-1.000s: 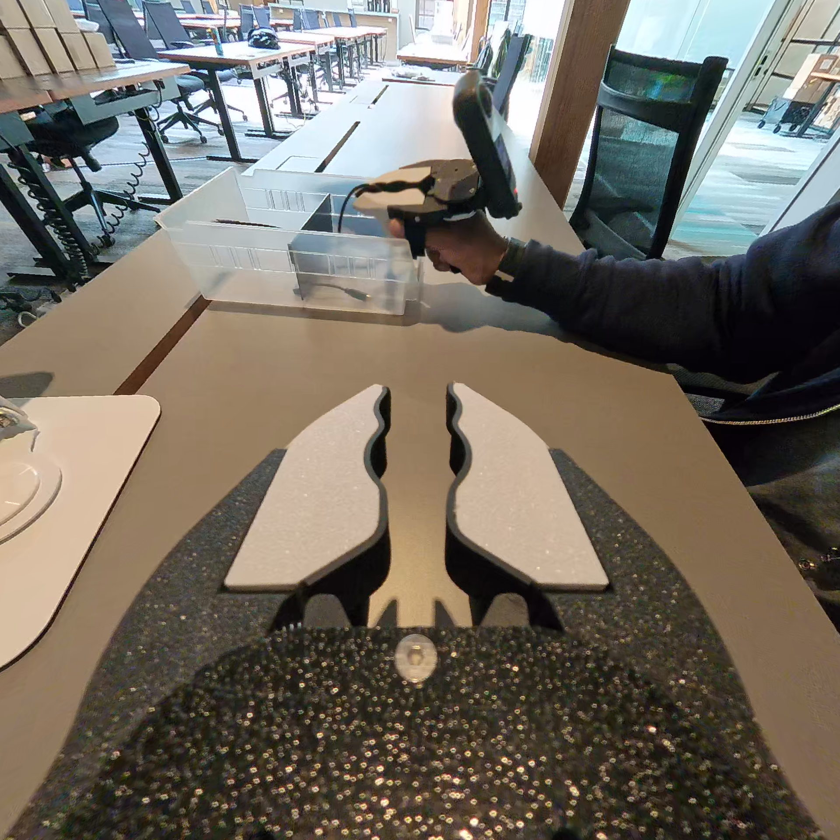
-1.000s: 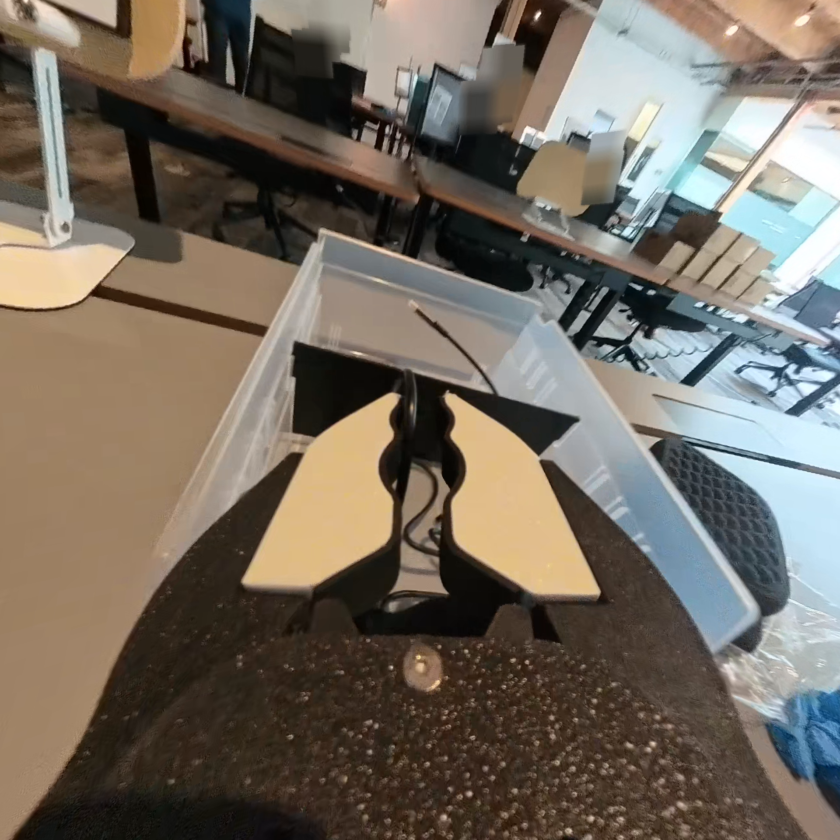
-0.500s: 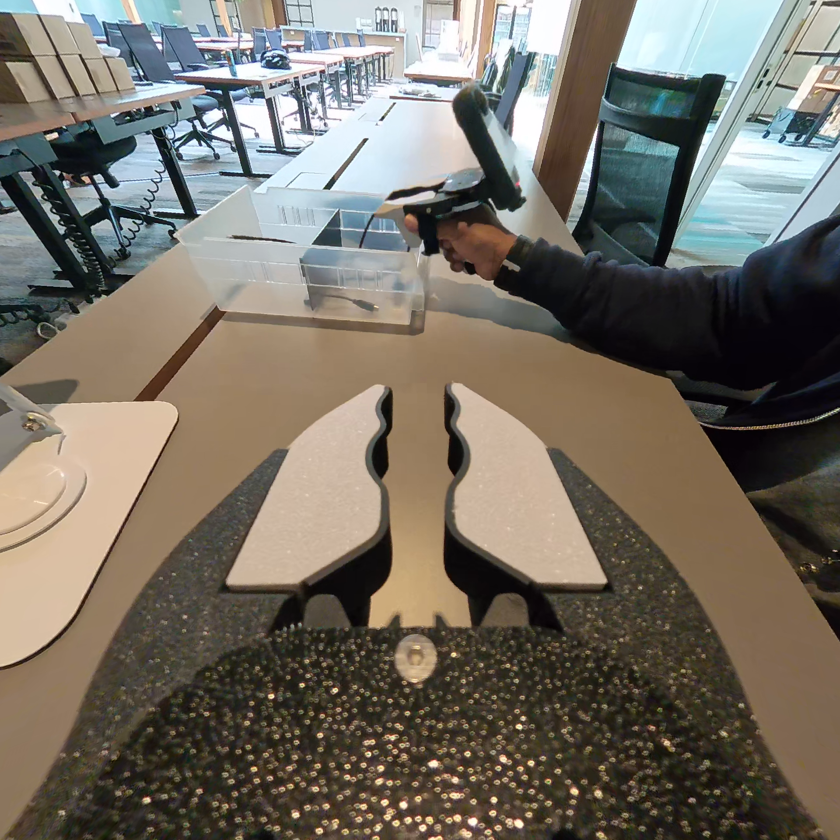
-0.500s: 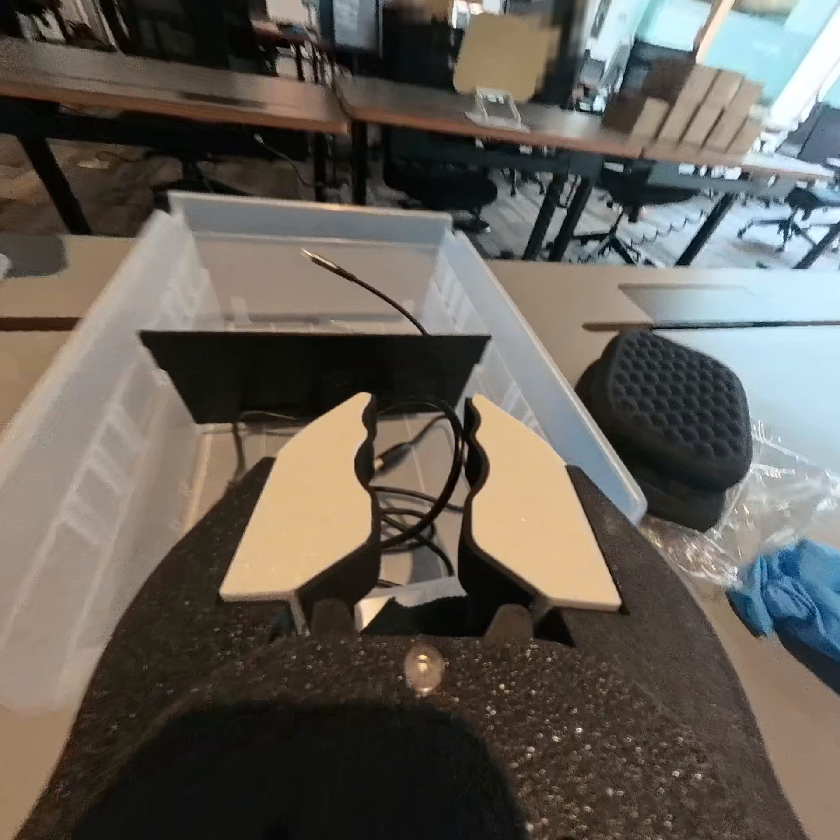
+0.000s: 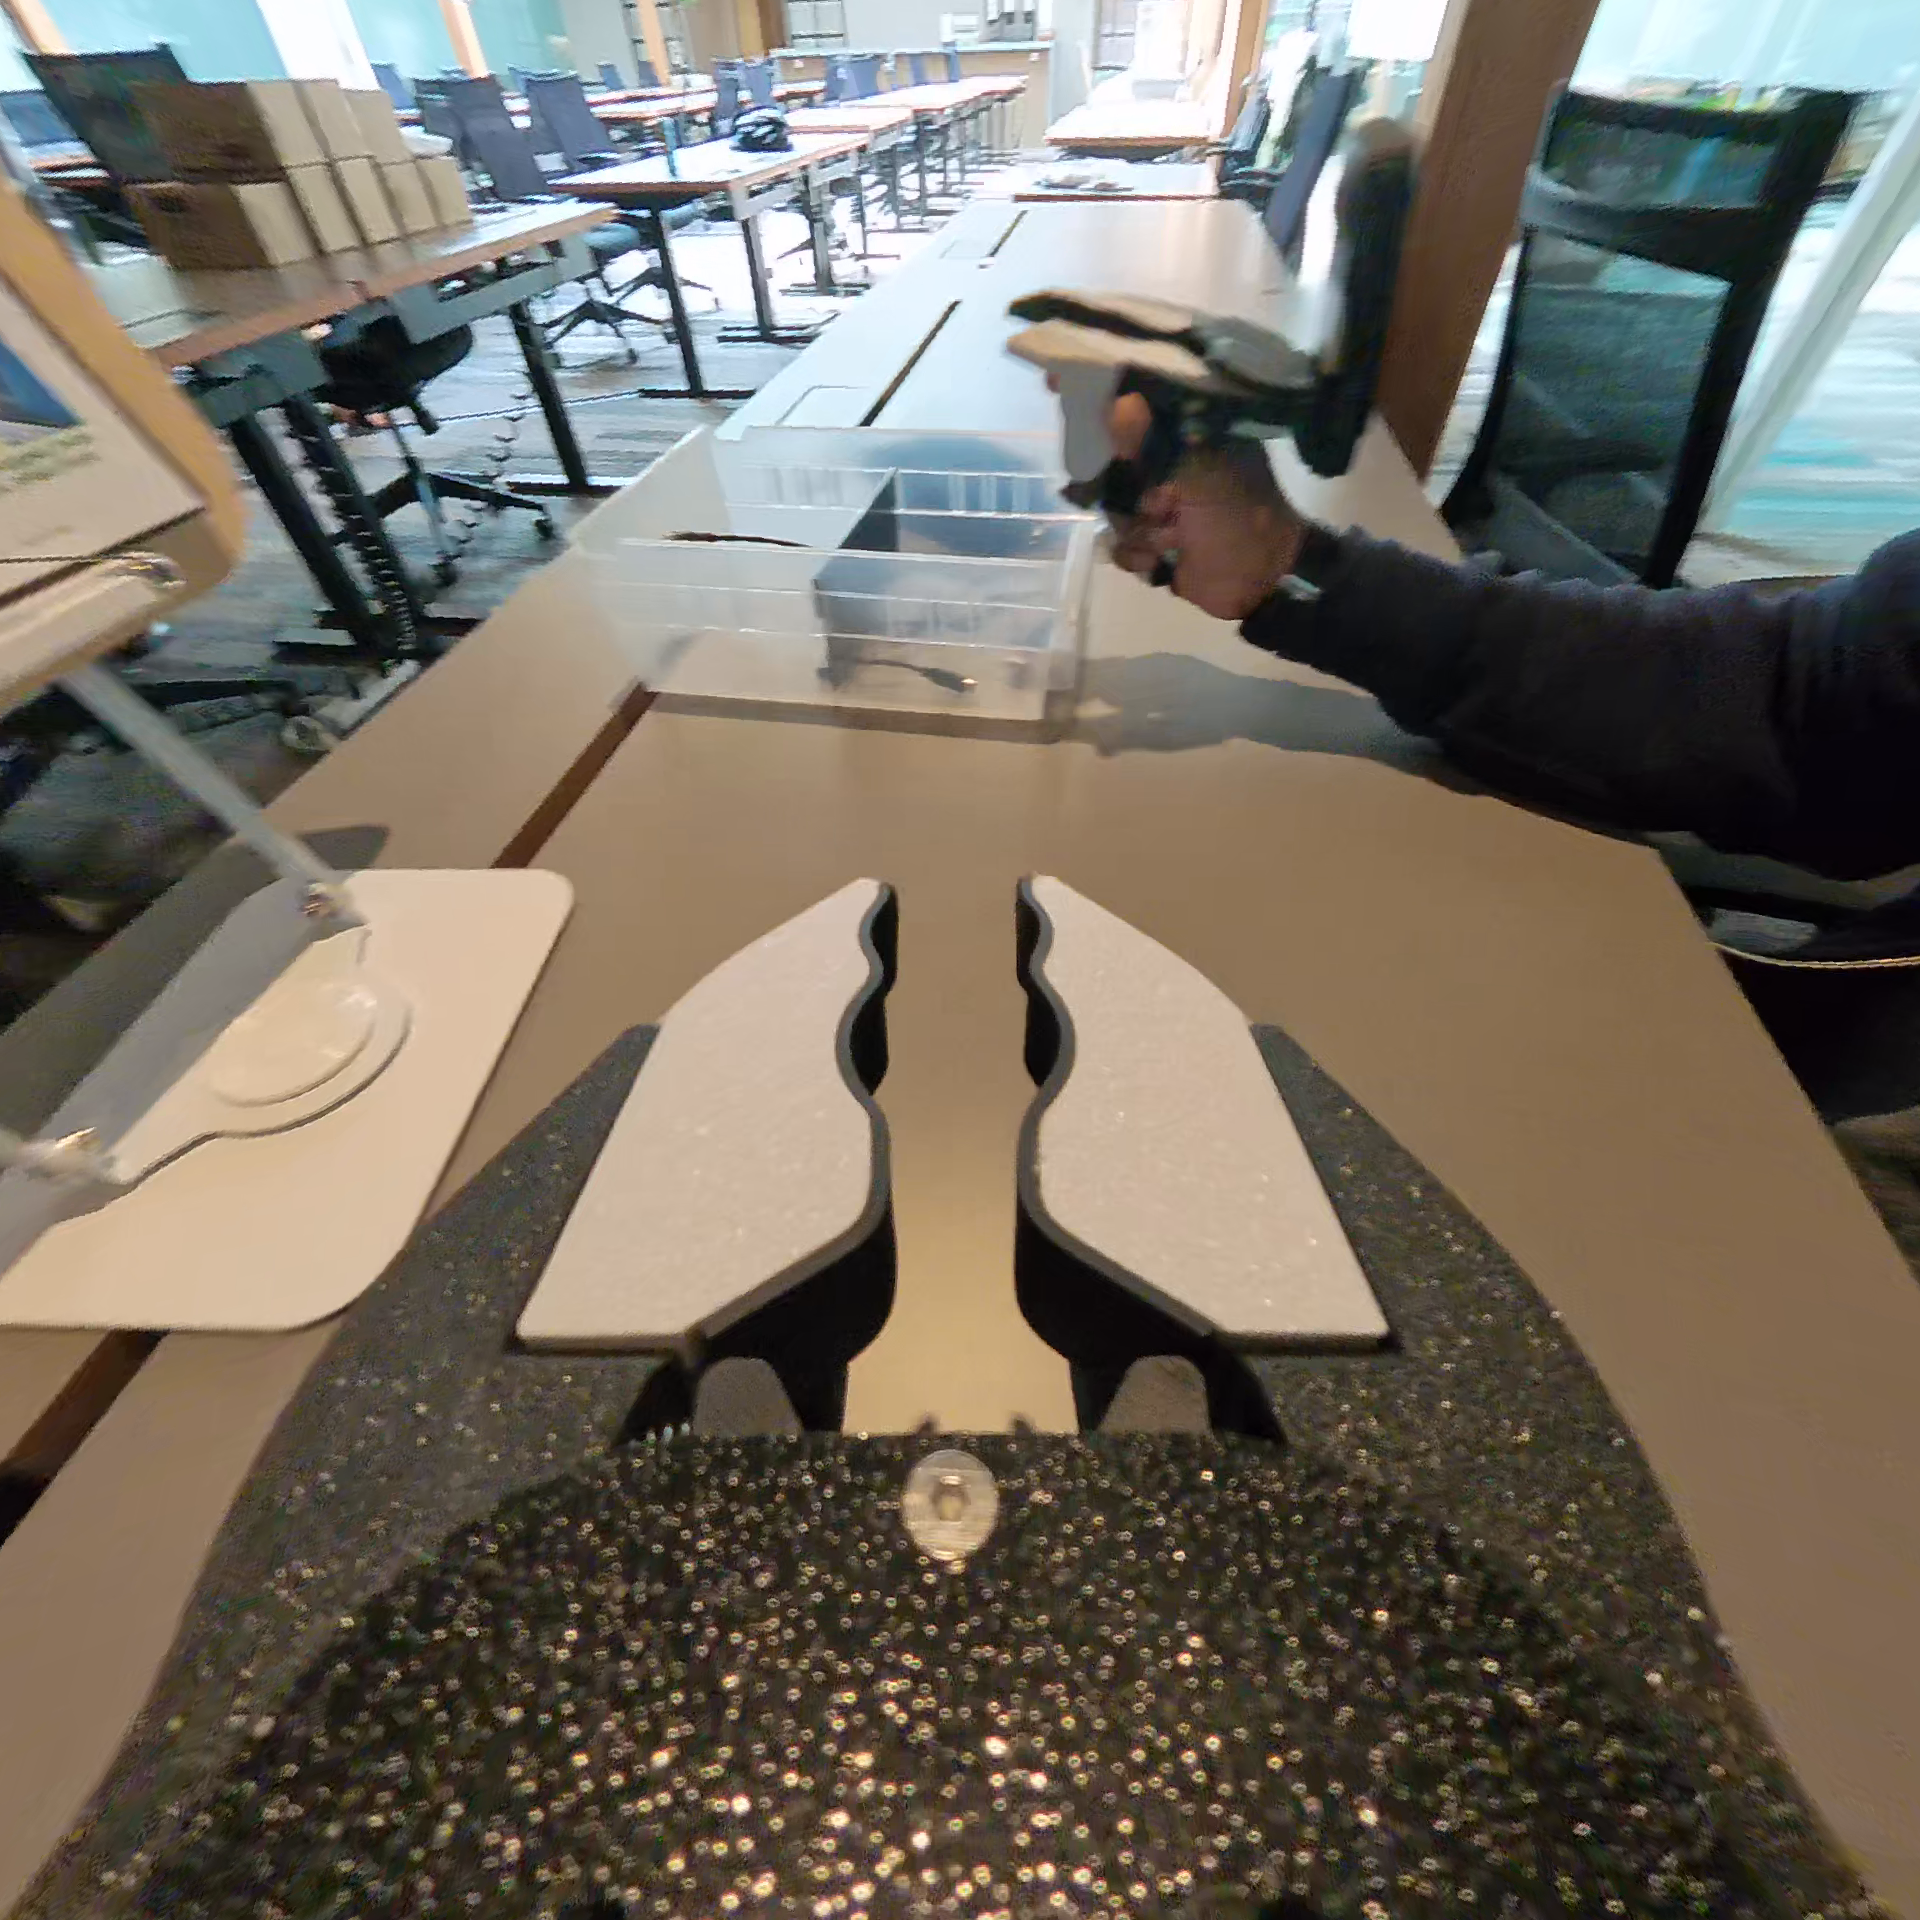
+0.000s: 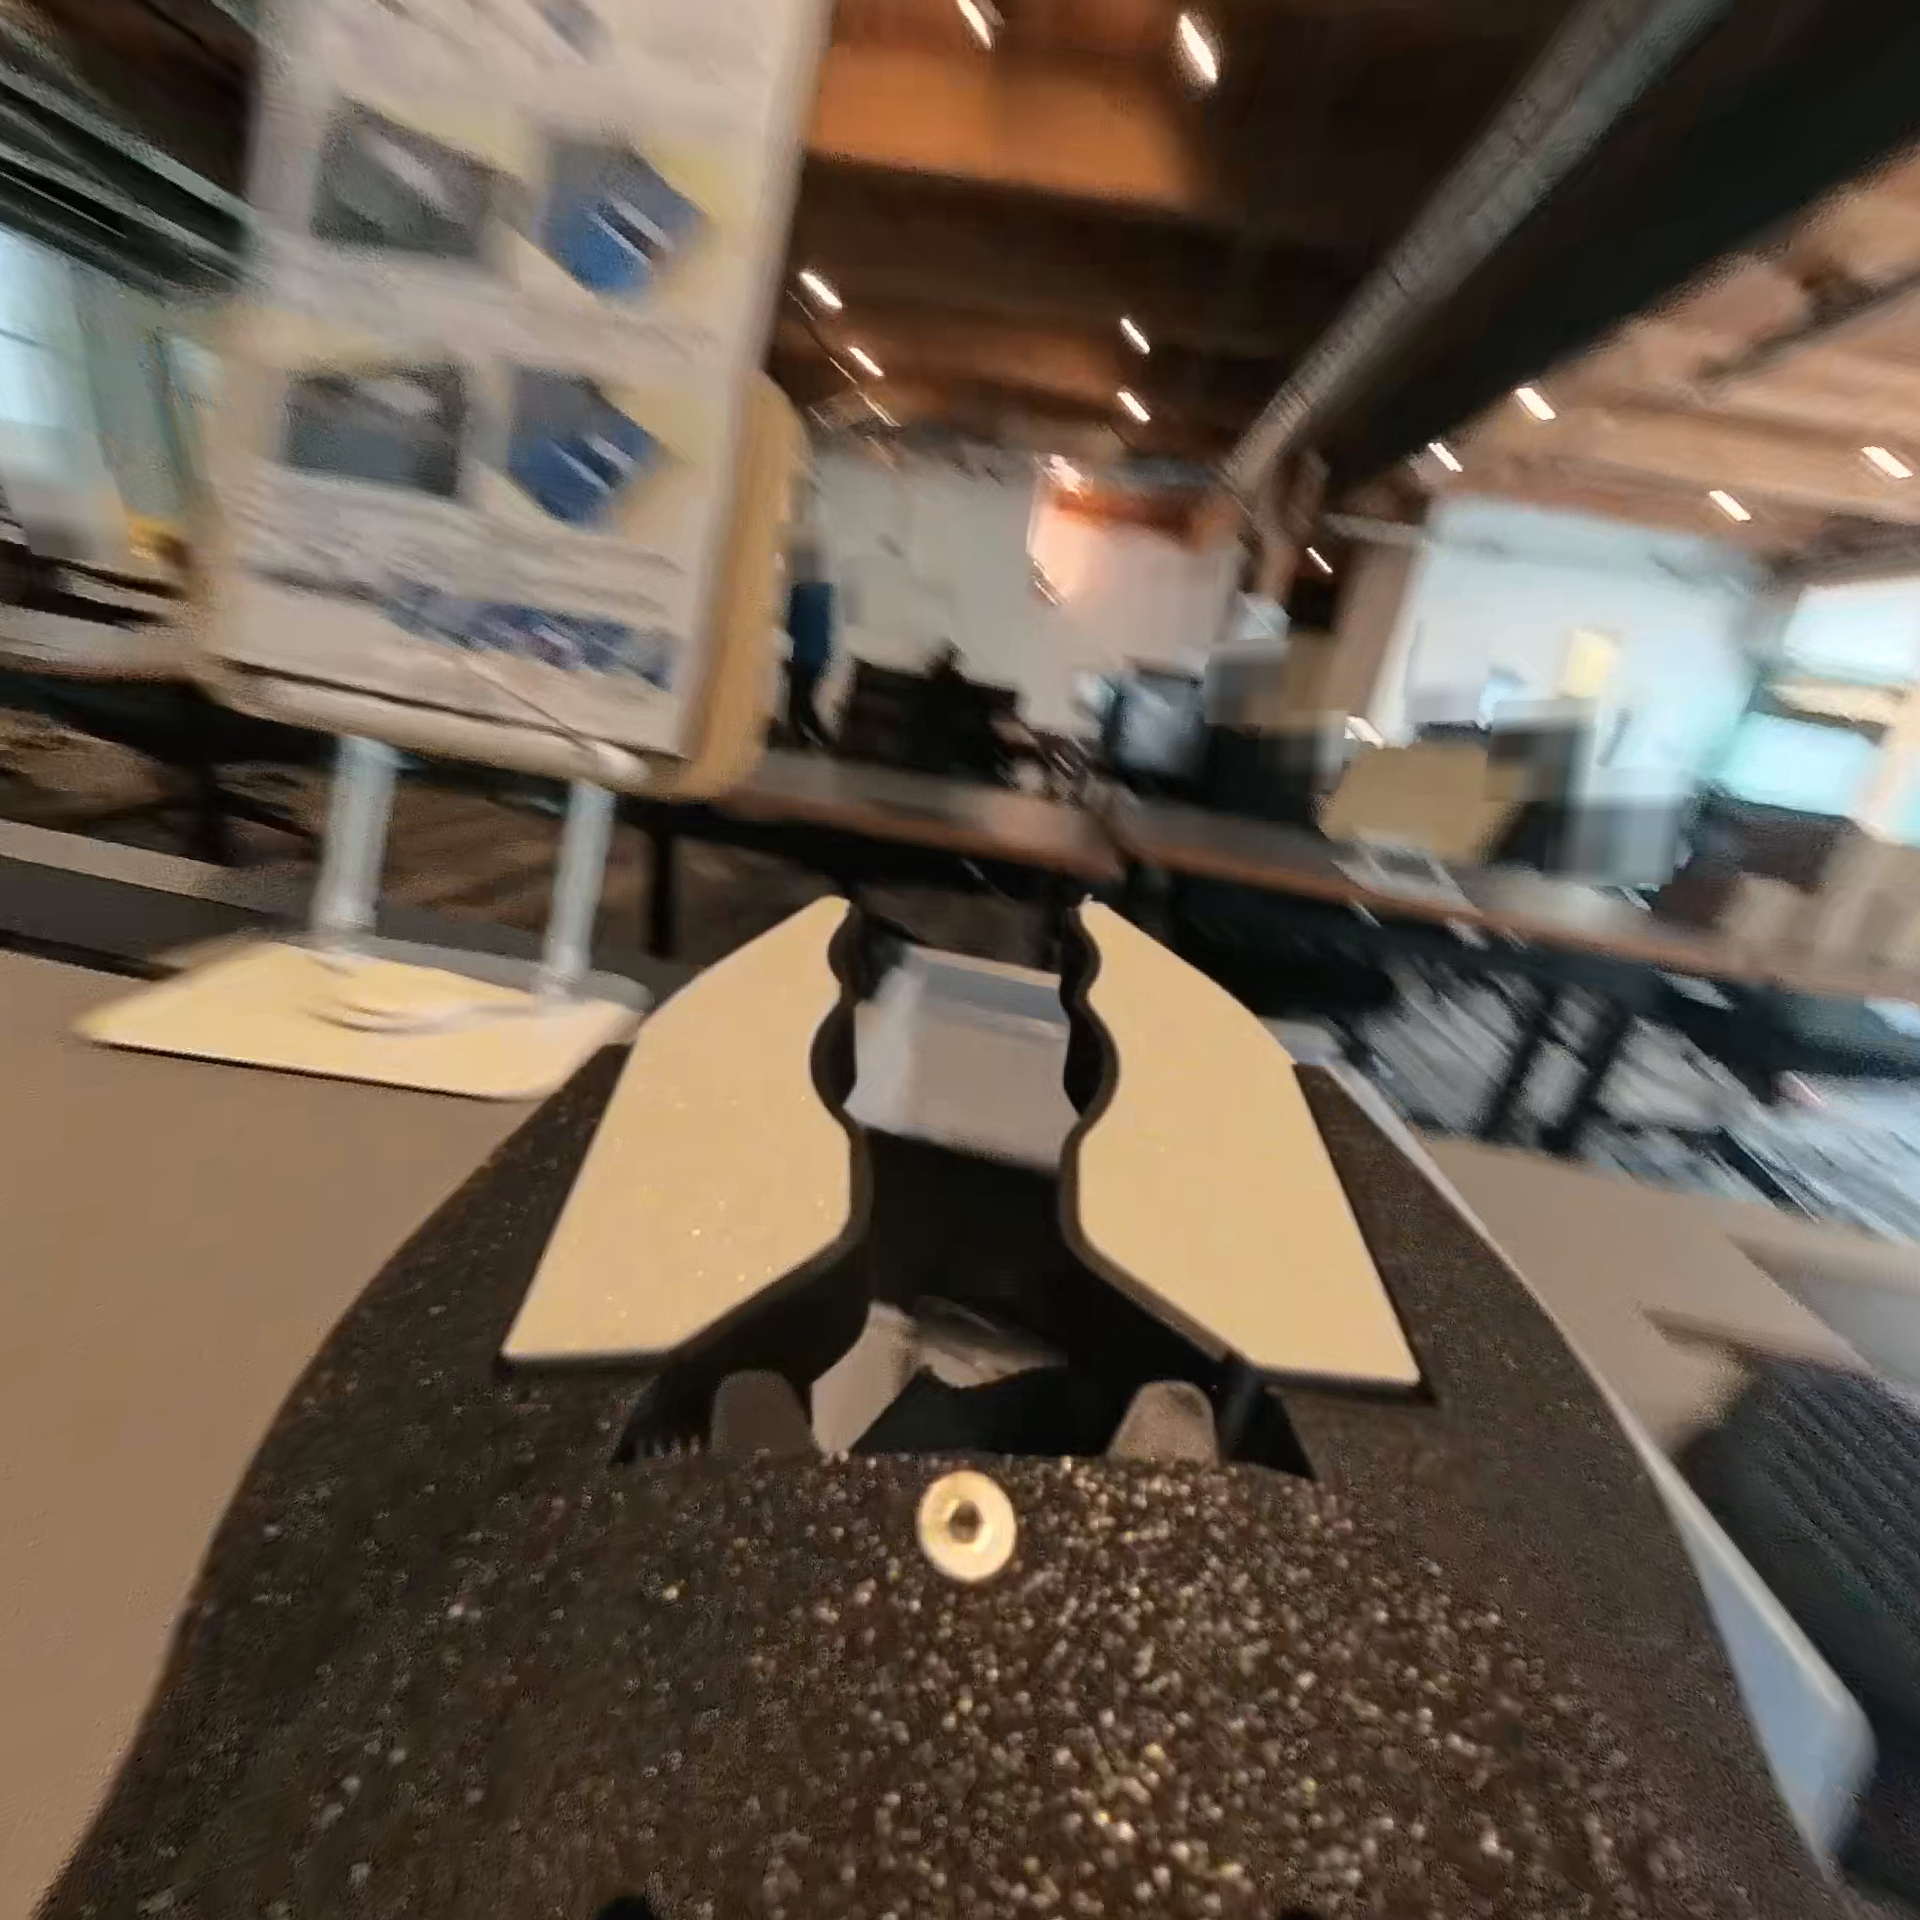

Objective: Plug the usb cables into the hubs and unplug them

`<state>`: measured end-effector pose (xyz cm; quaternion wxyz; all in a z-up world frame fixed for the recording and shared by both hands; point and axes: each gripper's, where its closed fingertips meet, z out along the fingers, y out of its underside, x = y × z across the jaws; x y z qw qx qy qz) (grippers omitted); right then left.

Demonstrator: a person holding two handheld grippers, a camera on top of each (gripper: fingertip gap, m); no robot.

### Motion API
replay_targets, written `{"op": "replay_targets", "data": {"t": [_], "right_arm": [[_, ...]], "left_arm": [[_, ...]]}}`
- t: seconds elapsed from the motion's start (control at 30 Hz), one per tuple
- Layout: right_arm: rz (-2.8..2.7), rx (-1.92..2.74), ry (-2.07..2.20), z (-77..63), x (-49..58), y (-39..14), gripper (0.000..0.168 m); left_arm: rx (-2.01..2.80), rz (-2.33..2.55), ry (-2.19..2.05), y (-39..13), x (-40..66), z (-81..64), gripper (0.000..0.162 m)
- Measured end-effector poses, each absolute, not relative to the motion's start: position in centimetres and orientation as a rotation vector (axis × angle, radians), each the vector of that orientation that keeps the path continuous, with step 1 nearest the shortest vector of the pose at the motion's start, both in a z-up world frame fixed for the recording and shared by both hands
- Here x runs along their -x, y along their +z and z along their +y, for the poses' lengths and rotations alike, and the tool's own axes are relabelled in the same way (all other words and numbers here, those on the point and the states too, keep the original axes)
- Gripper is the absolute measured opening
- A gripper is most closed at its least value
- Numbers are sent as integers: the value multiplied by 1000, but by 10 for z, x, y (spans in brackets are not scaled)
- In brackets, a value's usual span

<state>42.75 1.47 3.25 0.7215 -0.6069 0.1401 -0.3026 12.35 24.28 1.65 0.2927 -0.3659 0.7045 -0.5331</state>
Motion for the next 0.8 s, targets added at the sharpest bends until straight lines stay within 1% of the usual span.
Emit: {"op": "replay_targets", "data": {"t": [0.1, 0.17, 0.37, 0.47, 0.6, 0.7, 0.8], "right_arm": [[53, 1265, -561, 55, -350, 55, 33], [-90, 1287, -487, 89, -299, 50, 33], [-390, 1483, -283, 169, -181, -24, 35], [-495, 1549, -283, 181, -158, -54, 35], [-554, 1597, -263, 184, -149, -73, 34], [-569, 1612, -244, 185, -147, -76, 34], [-587, 1632, -214, 187, -143, -82, 34]], "left_arm": [[1021, 1823, -1314, 18, -116, 271, 21], [1065, 1790, -1218, 16, -107, 295, 22], [1193, 1581, -1144, 36, -71, 372, 23], [1295, 1491, -1039, 47, -42, 421, 28], [1497, 1332, -909, 50, 11, 484, 28], [1646, 1252, -808, 37, 51, 516, 31], [1834, 1236, -658, 8, 87, 539, 35]]}}
